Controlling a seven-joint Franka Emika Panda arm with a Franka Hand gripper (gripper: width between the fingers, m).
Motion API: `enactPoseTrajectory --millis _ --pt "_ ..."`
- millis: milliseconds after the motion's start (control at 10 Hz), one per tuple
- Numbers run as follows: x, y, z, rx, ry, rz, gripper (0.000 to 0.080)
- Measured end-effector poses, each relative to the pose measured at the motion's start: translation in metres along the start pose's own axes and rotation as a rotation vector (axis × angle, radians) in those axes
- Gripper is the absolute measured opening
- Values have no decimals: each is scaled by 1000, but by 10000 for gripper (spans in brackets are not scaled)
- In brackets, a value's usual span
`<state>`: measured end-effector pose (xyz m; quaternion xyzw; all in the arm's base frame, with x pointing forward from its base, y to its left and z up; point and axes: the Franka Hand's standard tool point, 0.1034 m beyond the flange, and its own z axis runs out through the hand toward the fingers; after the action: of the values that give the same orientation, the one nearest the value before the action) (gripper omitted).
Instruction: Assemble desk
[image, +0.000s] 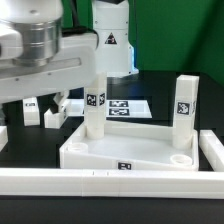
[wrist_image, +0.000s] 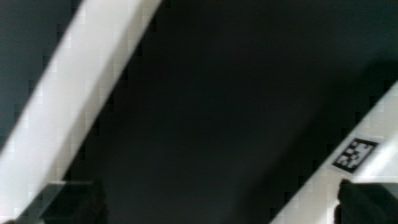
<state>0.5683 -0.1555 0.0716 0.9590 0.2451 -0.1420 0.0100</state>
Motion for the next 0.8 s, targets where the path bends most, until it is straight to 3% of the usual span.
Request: enactPoseTrajectory --millis 300,400,600,800 --pt "1 -1 1 1 -1 8 649" --pt "-4 0 3 15 -4 159 649" --pt "-24 0 15 73 -46 441 649" --pt "-23 -1 15 69 -51 542 649"
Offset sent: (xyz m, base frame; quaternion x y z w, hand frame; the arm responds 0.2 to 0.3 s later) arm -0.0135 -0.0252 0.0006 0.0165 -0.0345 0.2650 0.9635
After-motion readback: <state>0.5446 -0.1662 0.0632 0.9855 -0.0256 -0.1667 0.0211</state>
